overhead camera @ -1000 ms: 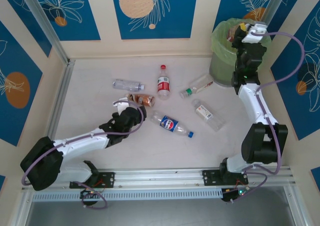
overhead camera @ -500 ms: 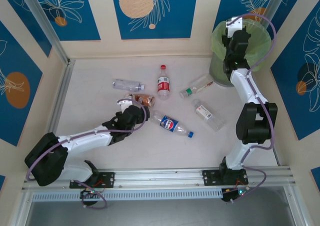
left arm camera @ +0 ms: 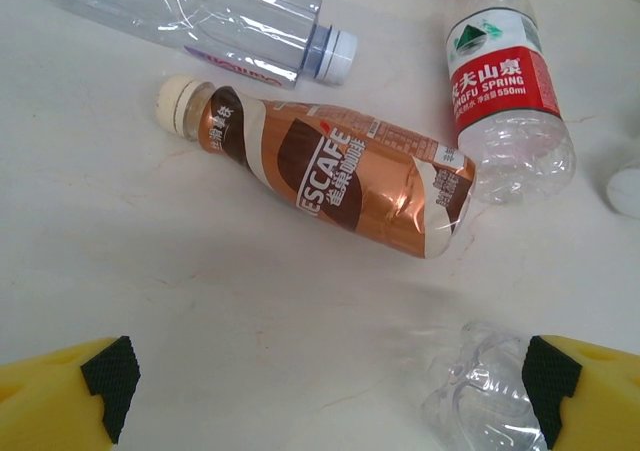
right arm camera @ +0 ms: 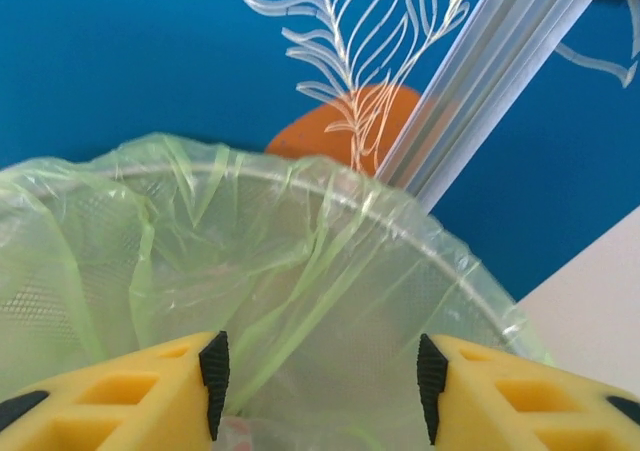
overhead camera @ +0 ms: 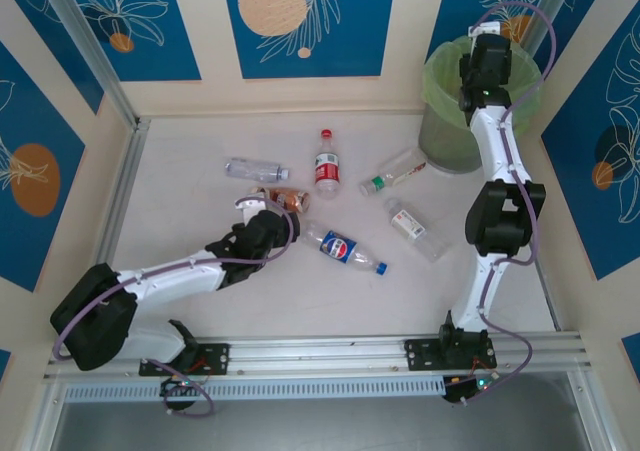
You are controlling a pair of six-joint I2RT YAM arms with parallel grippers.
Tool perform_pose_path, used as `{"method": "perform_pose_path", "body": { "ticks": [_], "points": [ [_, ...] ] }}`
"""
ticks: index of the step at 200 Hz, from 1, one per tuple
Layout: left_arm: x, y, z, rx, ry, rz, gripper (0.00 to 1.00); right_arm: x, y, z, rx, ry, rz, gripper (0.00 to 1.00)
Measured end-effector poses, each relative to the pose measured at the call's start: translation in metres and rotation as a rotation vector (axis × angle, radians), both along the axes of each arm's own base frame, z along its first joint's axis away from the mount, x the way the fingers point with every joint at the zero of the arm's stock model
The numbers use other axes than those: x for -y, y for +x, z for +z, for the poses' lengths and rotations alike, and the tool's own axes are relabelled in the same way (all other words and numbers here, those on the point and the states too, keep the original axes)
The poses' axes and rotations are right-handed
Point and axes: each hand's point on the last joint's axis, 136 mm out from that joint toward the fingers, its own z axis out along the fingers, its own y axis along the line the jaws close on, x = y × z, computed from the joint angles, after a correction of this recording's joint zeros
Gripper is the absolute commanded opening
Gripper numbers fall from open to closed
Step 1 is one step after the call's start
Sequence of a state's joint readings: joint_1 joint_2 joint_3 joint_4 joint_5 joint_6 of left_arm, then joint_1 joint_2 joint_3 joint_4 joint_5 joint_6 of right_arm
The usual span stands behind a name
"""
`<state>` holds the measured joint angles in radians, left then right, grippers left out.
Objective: Put the plastic bottles in the bin
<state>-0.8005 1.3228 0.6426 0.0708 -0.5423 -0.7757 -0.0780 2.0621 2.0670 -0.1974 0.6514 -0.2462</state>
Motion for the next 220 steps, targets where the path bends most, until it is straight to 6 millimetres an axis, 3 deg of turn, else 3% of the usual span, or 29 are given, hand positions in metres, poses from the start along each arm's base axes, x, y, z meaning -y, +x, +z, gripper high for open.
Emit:
{"method": "perform_pose_path", "body": {
  "ticks": [34, 99, 120, 177, 202, 220],
  "points": [
    [0.003, 0.000, 0.000, -0.011, -0.002, -0.012, 1.00, -0.005, -0.001, -0.013, -0.065, 0.083, 0.006, 0.67],
    [0.014, -0.002, -0.006, -0.047, -0.024, -0.060, 1.00, -0.029, -0.011, -0.008, -0.079, 0.256, 0.067, 0.86],
    [0.017, -0.002, -0.009, -0.061, -0.023, -0.082, 1.00, -0.040, -0.020, -0.004, -0.081, 0.298, 0.094, 1.00],
    [0.019, -0.003, -0.008, -0.088, -0.025, -0.080, 1.00, -0.085, -0.078, 0.034, -0.026, 0.357, 0.207, 0.99],
    [0.018, -0.002, -0.005, -0.100, -0.036, -0.054, 1.00, -0.109, -0.109, 0.031, -0.023, 0.409, 0.285, 1.00],
    [0.007, -0.003, -0.006, -0.123, -0.046, 0.025, 1.00, -0.130, -0.130, 0.013, -0.046, 0.471, 0.359, 0.98]
  ]
}}
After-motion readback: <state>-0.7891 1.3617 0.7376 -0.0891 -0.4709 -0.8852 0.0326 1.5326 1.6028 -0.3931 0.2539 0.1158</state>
